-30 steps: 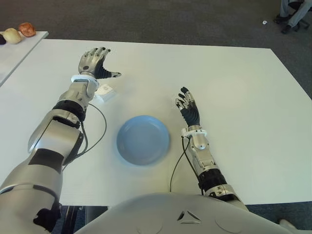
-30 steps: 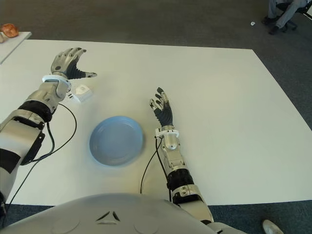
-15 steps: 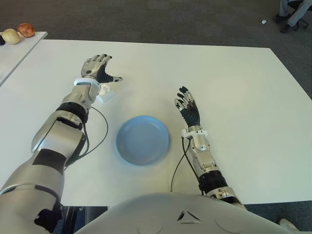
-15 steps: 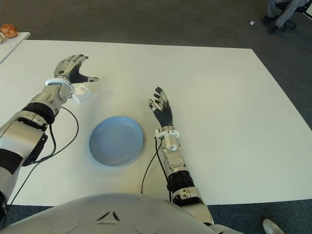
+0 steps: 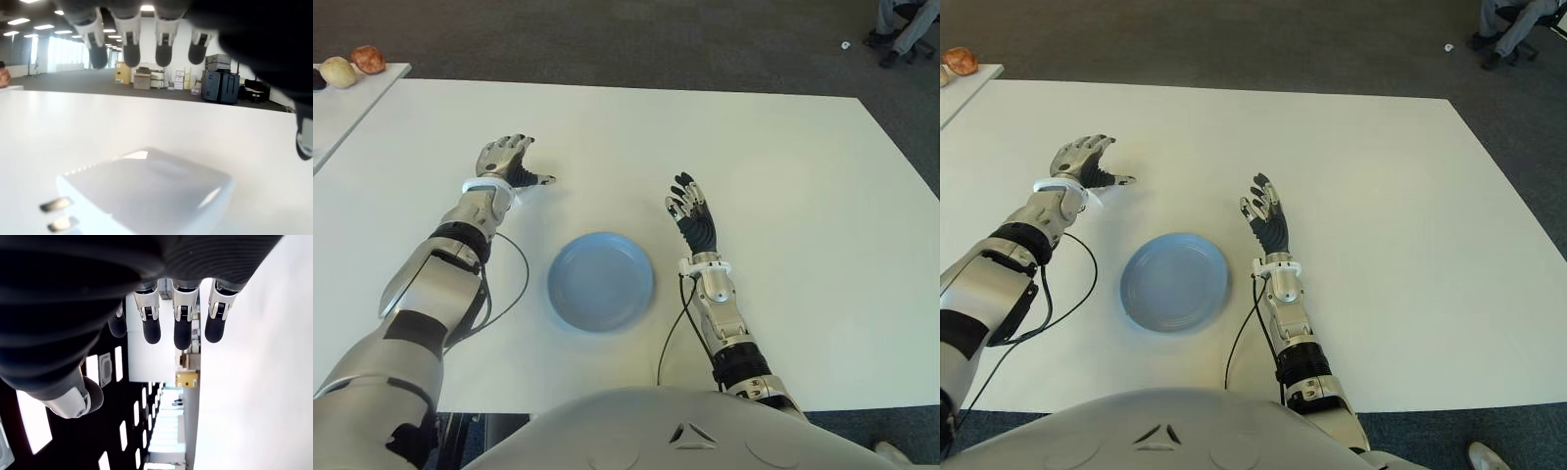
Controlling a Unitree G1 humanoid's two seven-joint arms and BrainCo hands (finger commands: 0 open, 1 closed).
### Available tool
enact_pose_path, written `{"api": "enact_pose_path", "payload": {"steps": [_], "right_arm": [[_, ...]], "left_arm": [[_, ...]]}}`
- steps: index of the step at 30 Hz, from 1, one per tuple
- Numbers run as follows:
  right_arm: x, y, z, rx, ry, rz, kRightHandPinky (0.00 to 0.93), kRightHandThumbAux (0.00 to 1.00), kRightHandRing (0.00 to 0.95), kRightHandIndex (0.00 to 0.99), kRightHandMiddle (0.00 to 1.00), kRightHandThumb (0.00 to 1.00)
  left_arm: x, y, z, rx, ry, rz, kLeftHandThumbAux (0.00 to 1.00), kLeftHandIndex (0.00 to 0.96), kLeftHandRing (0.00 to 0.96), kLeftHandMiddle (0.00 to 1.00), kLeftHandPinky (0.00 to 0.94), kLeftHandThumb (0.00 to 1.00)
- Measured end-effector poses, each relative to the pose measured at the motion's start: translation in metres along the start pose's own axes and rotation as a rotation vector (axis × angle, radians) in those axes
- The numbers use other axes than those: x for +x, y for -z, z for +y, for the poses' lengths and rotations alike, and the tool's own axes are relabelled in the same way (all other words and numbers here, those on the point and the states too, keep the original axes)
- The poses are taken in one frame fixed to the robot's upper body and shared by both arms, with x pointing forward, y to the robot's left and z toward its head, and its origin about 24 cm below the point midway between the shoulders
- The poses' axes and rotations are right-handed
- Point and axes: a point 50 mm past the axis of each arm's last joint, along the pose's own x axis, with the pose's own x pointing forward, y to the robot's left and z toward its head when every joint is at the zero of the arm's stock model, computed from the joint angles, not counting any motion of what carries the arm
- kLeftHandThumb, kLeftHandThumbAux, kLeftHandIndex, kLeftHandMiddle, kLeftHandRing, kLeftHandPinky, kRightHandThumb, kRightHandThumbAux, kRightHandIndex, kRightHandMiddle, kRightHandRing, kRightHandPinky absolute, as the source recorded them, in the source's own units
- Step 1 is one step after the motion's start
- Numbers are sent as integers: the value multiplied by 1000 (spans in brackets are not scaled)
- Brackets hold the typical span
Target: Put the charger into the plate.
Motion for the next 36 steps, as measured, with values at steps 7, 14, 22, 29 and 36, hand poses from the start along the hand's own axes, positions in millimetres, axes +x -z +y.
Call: {"api": "enact_pose_path", "payload": {"steps": [7, 14, 22, 29, 36], "right_arm": [[0, -1, -1, 6, 0, -3, 151, 612, 125, 21, 125, 24], [-1, 0, -2, 21, -4, -1, 164, 624, 131, 19, 128, 30], [-4, 0, -5, 34, -3, 0, 171, 640, 142, 23, 137, 40], [-7, 0, -7, 39, -1, -8, 162, 629, 140, 22, 137, 37], [-8, -2, -8, 48, -13, -18, 162, 621, 134, 21, 130, 39]], "left_arm": [[-6, 7, -11, -16, 32, 41, 412, 0, 0, 0, 0, 8], [-17, 9, -34, -66, 91, 82, 419, 0, 0, 0, 0, 25], [-23, 14, -43, -104, 109, 115, 417, 0, 0, 0, 0, 32], [-25, 17, -46, -122, 122, 134, 419, 0, 0, 0, 0, 39], [-27, 18, -48, -141, 127, 153, 400, 0, 0, 0, 0, 51]]}}
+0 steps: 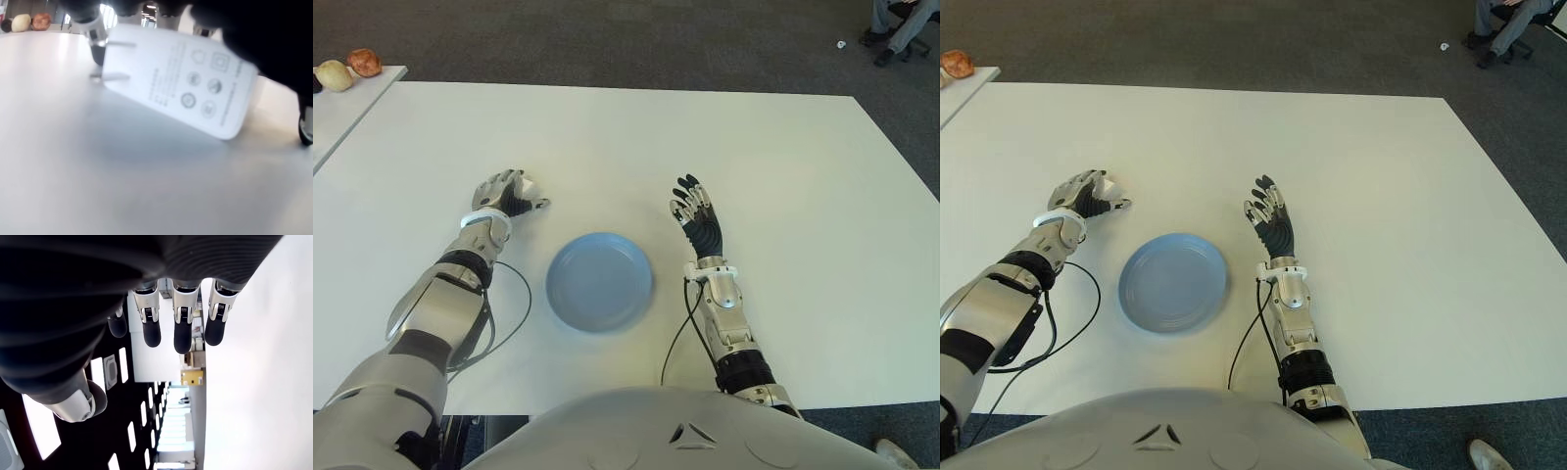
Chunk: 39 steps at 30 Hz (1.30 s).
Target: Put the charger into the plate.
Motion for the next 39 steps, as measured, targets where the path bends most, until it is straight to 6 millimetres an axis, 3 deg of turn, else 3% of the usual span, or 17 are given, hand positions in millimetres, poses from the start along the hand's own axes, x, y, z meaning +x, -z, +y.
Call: {"api": "enact_pose_path", "payload": {"steps": [10, 14, 19, 26, 33, 39], "right_arm": [[-4, -4, -2, 9, -5, -16, 162, 617, 135, 23, 130, 32], [-4, -6, -2, 11, -6, -25, 162, 616, 137, 25, 133, 27], [-3, -8, -2, 15, -6, -29, 165, 621, 139, 28, 135, 27], [-3, -8, -2, 18, -6, -27, 167, 615, 145, 29, 142, 22], [-3, -8, -2, 20, -5, -27, 167, 613, 148, 31, 146, 19], [-3, -7, -2, 20, -5, -24, 159, 608, 145, 28, 144, 8]], "left_arm": [[-3, 3, -6, -22, 11, 28, 381, 0, 0, 0, 29, 54], [-3, 5, -6, -49, 10, 39, 399, 0, 1, 0, 99, 87], [-4, 5, -7, -88, 7, 34, 430, 0, 83, 40, 193, 125], [-4, 9, -4, -124, 3, 25, 531, 92, 320, 299, 365, 295], [-5, 13, 1, -136, -27, 6, 573, 155, 427, 405, 428, 415], [-7, 14, 2, -133, -80, -8, 585, 290, 547, 548, 477, 561]]}}
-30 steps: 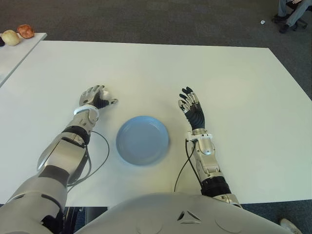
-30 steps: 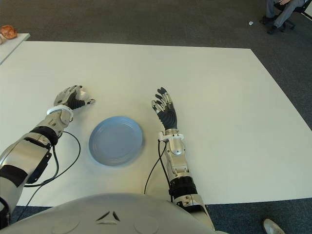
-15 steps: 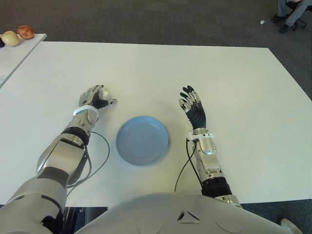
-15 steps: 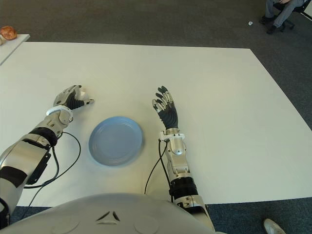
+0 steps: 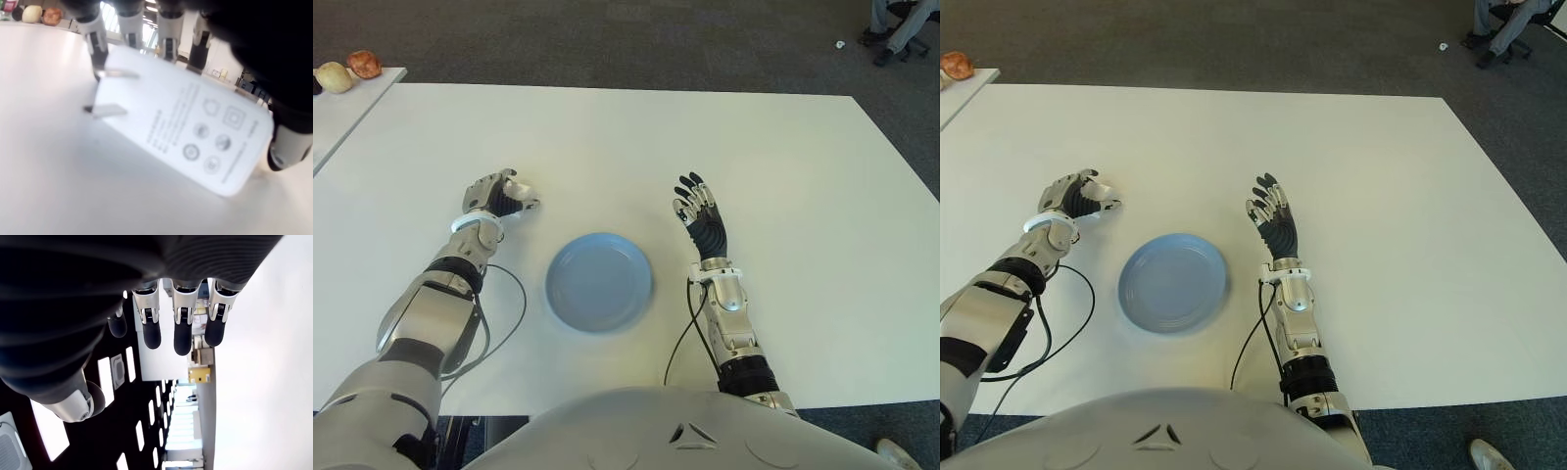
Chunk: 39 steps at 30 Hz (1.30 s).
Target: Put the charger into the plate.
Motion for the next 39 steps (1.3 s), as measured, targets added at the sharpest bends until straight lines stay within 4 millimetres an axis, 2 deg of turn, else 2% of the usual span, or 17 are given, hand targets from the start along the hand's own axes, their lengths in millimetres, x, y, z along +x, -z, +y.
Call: {"api": "enact_pose_path", "payload": {"steps": [1, 3, 5, 9, 15, 21, 39], "right_arm": [[0, 0, 0, 0, 0, 0, 159, 608, 144, 28, 144, 8], [0, 0, 0, 0, 0, 1, 160, 608, 144, 29, 144, 5], [0, 0, 0, 1, 0, 1, 160, 609, 143, 30, 143, 2], [0, 0, 0, 4, 1, 1, 158, 606, 141, 29, 141, 0], [0, 0, 0, 6, 2, 4, 161, 607, 142, 33, 142, 0], [0, 0, 0, 10, 5, 13, 164, 605, 146, 35, 146, 0], [1, -2, 0, 17, 8, 4, 152, 580, 139, 35, 141, 0]], "left_arm": [[-1, 0, 0, 2, -10, -4, 584, 298, 554, 555, 481, 567], [-2, 1, -1, 9, -25, -11, 649, 375, 638, 633, 572, 656], [-3, 1, -2, 25, -51, -20, 671, 403, 678, 671, 620, 689], [-7, 2, -4, 59, -96, -37, 690, 431, 760, 750, 718, 724], [-14, 6, -10, 105, -144, -49, 695, 441, 814, 813, 816, 741], [-16, 5, -12, 106, -188, -50, 696, 442, 845, 848, 857, 747], [-25, 3, -20, -9, -240, -97, 696, 442, 882, 890, 885, 753]]}}
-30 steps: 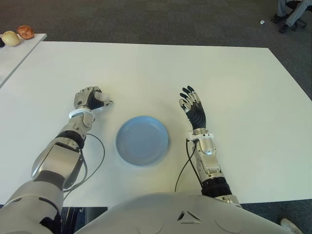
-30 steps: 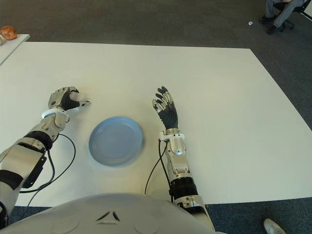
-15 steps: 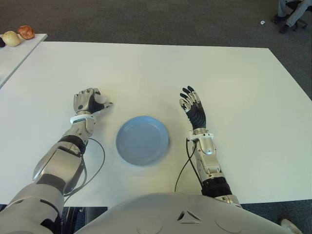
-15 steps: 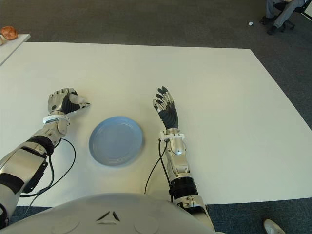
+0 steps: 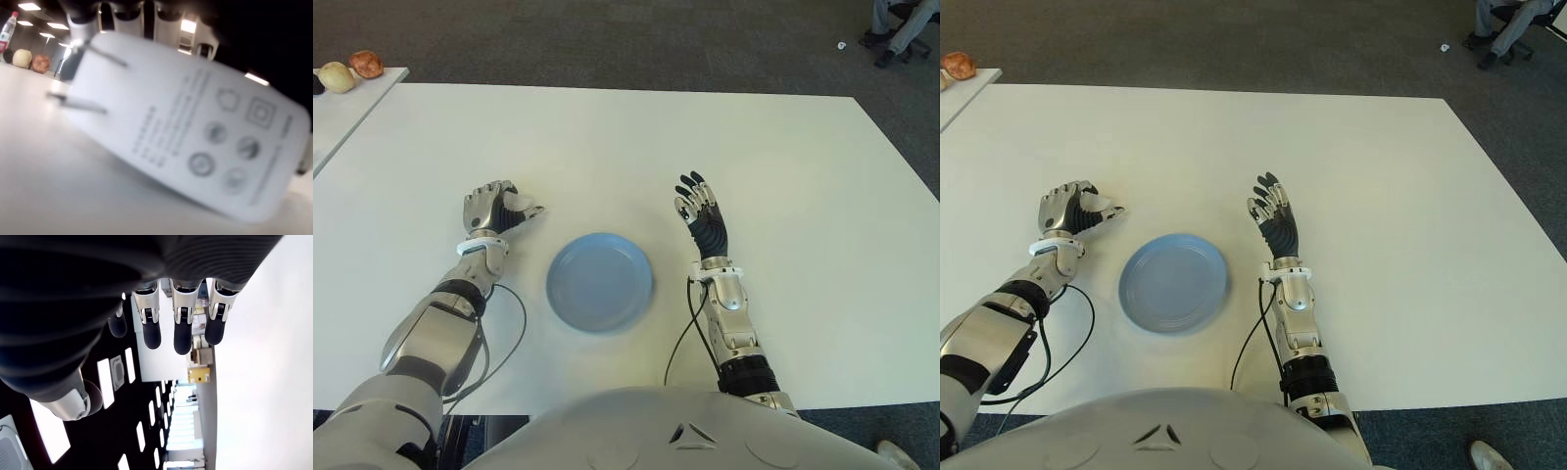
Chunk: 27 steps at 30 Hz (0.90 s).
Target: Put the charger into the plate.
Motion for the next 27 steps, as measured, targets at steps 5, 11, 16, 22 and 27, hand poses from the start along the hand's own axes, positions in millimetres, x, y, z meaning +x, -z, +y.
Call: {"api": "enact_pose_path", "payload": {"steps": [5, 11, 16, 22, 27], "right_arm": [[0, 0, 0, 0, -1, 4, 149, 571, 137, 36, 139, 0], [1, -1, 1, 0, -4, 0, 153, 561, 143, 43, 147, 0], [1, -1, 1, 0, -4, 0, 154, 557, 145, 46, 150, 0], [0, 1, 1, 0, -5, 8, 150, 556, 143, 45, 149, 0], [0, 3, 1, 1, -6, 20, 147, 552, 142, 42, 148, 0]], "left_arm": [[0, -3, 1, -27, -9, -32, 696, 442, 884, 892, 881, 754], [2, -9, 3, -59, -19, -75, 696, 442, 884, 891, 881, 754], [7, -16, 8, -80, -38, -120, 696, 442, 884, 891, 883, 753], [25, -30, 33, -110, -100, -223, 697, 442, 887, 895, 886, 752], [44, -48, 71, -141, -185, -351, 698, 442, 890, 899, 885, 751]]}}
